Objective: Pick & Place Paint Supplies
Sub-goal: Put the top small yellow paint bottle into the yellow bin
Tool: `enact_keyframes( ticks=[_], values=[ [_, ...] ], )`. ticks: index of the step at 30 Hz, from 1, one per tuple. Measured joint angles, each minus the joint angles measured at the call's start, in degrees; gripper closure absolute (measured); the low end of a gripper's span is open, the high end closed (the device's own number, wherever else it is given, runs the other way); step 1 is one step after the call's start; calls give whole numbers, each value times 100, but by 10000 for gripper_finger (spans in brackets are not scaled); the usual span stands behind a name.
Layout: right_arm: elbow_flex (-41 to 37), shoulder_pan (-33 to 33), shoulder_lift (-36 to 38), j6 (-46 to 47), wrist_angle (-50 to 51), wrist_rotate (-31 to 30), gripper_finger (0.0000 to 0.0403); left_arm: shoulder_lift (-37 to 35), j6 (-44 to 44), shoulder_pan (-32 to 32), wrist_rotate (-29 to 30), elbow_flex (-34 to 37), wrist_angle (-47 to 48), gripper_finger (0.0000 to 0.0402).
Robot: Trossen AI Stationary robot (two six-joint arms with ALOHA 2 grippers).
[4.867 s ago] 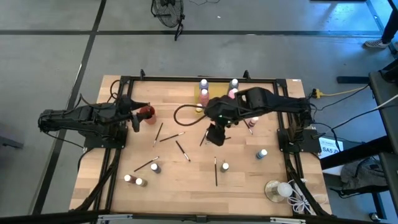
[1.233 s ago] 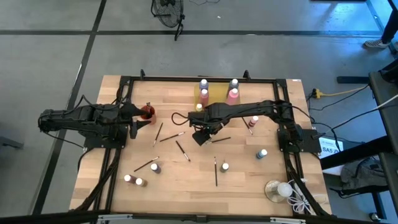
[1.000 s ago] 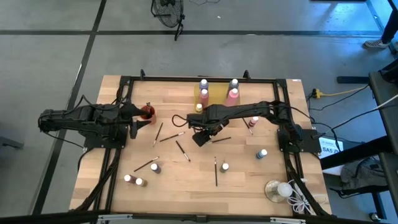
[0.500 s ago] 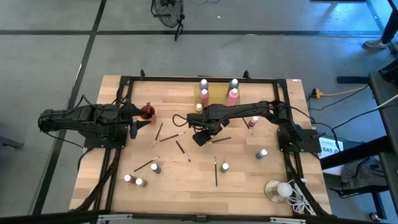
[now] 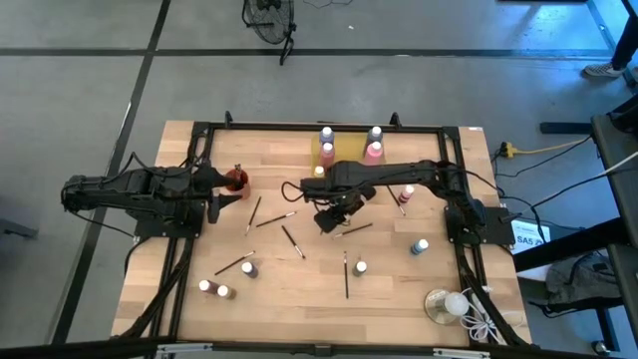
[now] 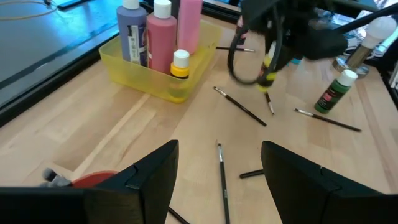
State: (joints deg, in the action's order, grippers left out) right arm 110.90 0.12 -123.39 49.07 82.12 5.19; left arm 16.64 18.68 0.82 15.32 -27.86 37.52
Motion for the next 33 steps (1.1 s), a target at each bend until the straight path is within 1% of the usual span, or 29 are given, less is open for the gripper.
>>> enact_keyframes(
  ticks=[4,9,14,21,28,33],
  values=[
    [529,-2,4,27,785,-37,259,0,-24,0,6,-2,-1,176],
    [766,-125,169,-146,837,-2,259,-2,-42,0,14,-2,-6,176],
    [773,-331,412,-414,799,-70,259,0,-44,0,16,-2,-3,176],
    [733,-694,858,-695,795,-368,259,-2,-43,0,74,-2,-4,176],
    [729,-1068,1438,-647,790,-457,259,-2,-7,0,298,-2,-3,176],
    [617,-1324,1895,-600,785,-477,259,-2,2,-54,321,-2,-2,176]
  ],
)
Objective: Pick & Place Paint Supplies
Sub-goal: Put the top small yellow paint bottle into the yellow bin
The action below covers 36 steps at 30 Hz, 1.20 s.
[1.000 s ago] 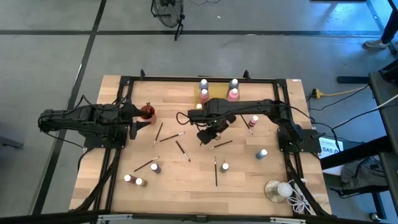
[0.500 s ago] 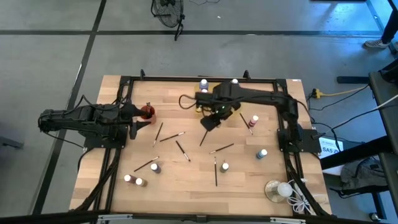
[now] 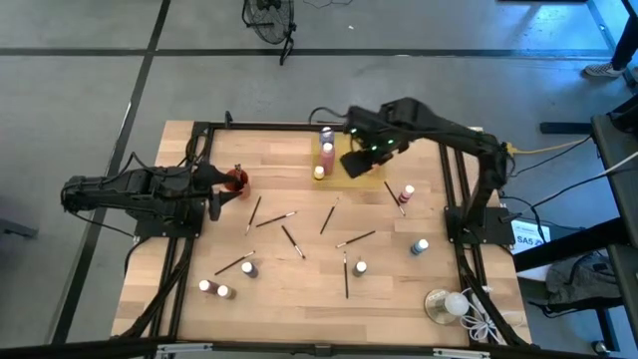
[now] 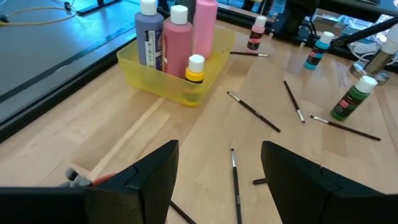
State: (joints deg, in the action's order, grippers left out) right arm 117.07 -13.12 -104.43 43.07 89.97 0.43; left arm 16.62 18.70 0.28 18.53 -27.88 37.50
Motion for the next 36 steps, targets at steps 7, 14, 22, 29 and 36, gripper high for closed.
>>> enact_keyframes(
  ticks=[7,14,22,29,36],
  values=[
    [-1130,-389,1221,281,4,-26,259,0,0,-125,2,0,-2,176],
    [-2846,-519,2631,1403,12,-23,259,0,2,-164,2,0,-1,176],
    [-4011,-252,2818,2225,-1560,262,259,0,63,-162,411,0,0,176],
    [-4143,-255,2240,2055,-1869,-11,259,0,65,-163,498,0,-2,176],
    [-4143,-307,1840,1658,-2350,-271,259,0,63,-163,498,0,-2,176]
  ],
)
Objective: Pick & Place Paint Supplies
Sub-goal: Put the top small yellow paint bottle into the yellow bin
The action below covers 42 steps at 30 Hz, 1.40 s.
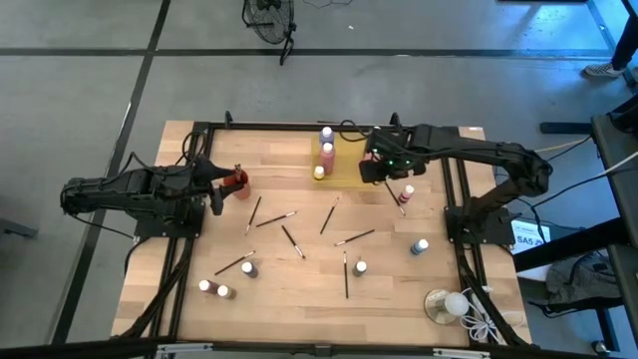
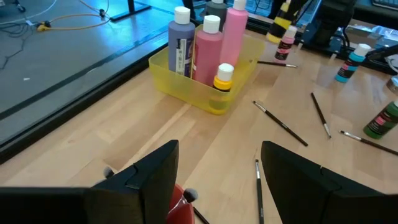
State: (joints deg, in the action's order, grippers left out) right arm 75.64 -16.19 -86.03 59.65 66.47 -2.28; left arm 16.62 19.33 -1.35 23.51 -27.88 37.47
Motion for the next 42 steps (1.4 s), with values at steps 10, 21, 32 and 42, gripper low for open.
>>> enact_keyframes(
  ticks=[10,21,32,42],
  values=[
    [0,-325,-309,232,-159,-80,259,2,0,0,0,0,-15,176],
    [0,-623,-805,-36,-324,-22,259,4,-2,0,2,0,-24,176],
    [2,-745,-1160,-183,-397,103,259,4,-10,-1,2,0,-22,176],
    [2,-747,-1347,-207,-584,145,259,4,-17,-2,4,0,-22,176]
  ],
)
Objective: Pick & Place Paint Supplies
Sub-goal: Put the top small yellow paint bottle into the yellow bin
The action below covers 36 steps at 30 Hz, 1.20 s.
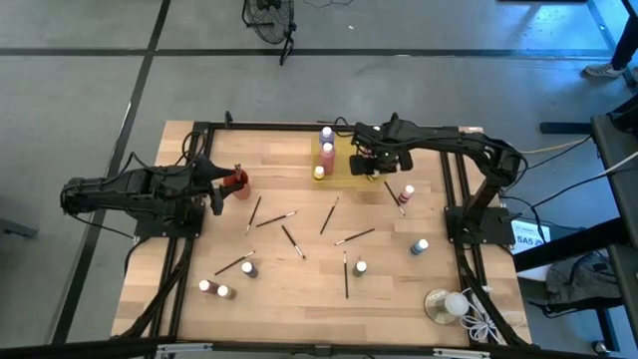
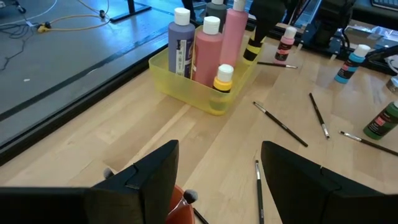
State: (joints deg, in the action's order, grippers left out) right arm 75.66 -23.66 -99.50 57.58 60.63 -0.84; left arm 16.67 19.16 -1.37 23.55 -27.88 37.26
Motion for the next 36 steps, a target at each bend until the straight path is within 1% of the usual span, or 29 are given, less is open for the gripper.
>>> enact_keyframes(
  ticks=[19,28,36],
  values=[
    [0,-2,1,-2,-44,-44,259,0,11,2,90,0,0,176],
    [4,-8,-299,-107,-74,-37,259,0,11,2,87,0,2,176],
    [11,-27,-333,-111,-136,26,259,0,11,0,87,0,0,176]
  ],
)
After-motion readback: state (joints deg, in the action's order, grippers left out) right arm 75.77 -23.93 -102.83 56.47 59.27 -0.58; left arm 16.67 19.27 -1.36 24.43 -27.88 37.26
